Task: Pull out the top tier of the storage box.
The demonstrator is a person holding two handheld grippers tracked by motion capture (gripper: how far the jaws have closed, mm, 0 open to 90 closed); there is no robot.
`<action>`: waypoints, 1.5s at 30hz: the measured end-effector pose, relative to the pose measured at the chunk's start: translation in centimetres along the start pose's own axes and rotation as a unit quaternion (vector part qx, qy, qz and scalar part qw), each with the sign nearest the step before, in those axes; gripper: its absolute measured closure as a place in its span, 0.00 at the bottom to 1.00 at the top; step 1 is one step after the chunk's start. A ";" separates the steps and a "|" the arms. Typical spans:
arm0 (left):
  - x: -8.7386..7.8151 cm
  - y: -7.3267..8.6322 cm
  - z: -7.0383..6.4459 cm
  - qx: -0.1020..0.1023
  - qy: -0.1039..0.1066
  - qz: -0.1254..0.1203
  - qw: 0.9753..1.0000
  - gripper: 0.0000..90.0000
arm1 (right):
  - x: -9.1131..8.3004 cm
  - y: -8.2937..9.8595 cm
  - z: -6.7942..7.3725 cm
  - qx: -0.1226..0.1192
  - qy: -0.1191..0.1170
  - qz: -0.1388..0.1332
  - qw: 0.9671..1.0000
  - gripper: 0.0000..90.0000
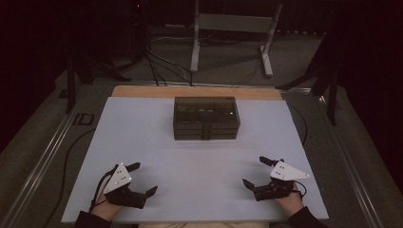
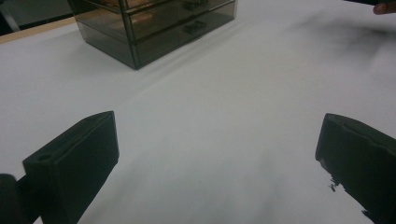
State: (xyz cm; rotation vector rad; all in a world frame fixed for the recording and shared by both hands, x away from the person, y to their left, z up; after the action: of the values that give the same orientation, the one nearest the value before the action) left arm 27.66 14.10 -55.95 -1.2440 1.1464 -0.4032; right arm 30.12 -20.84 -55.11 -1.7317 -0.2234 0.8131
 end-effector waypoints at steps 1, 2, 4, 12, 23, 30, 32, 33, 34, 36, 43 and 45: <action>0.0 0.0 0.0 0.000 0.000 0.000 1.000 0.00 | 0.0 0.0 0.1 -0.003 -0.002 -0.001 1.000 0.00; 0.0 0.0 0.0 -0.001 0.000 -0.001 1.000 0.00 | 0.0 0.0 0.1 -0.004 -0.001 -0.001 1.000 0.00; 0.0 0.0 0.0 -0.001 0.000 -0.001 1.000 0.00 | 0.0 -0.1 0.1 -0.006 -0.001 -0.005 1.000 0.00; 0.0 0.0 -0.1 0.000 0.002 -0.001 1.000 0.00 | 0.0 -0.1 0.2 -0.010 -0.003 -0.006 1.000 0.00; -0.3 -0.1 -0.4 0.003 0.005 -0.003 1.000 0.00 | 0.2 0.0 1.1 -0.037 -0.014 -0.002 0.999 0.00; -0.2 -0.1 -0.5 0.006 0.007 -0.003 1.000 0.00 | 0.3 0.1 1.6 -0.047 -0.015 0.006 0.999 0.00; -0.2 -0.1 -0.5 0.005 0.008 -0.003 1.000 0.00 | 0.3 0.1 1.7 -0.048 -0.017 0.008 0.999 0.00; -0.2 -0.1 -0.6 0.005 0.009 -0.004 1.000 0.00 | 0.3 0.1 1.8 -0.050 -0.017 0.008 0.999 0.00; -0.1 0.0 -0.5 0.002 0.010 -0.003 1.000 0.00 | 0.2 0.0 1.8 -0.048 -0.016 0.006 0.999 0.00; -0.2 0.0 -0.5 -0.004 0.012 -0.007 1.000 0.00 | 0.1 -0.2 1.7 -0.037 -0.011 0.000 0.999 0.00; -0.1 0.0 -0.9 0.002 0.020 -0.004 1.000 0.00 | 0.1 -0.4 1.6 -0.042 0.004 0.000 0.999 0.00; 0.0 0.0 -1.1 0.007 0.023 0.001 1.000 0.00 | -0.2 -1.1 1.5 -0.055 0.018 -0.008 0.998 0.00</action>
State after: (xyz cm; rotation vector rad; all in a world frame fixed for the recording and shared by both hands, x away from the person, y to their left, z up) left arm 26.77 13.55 -55.87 -1.2266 1.1811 -0.4408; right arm 29.29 -19.42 -54.24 -1.8428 -0.2622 0.7691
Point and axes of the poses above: each handheld gripper's, and its own axes: x roughly forward along the jaws, y roughly out of its underside, z roughly to its left, the point moved 10 cm from there along x, roughly forward along the jaws, and after that the axes turned 11 degrees about y, right-handed, at the moved point
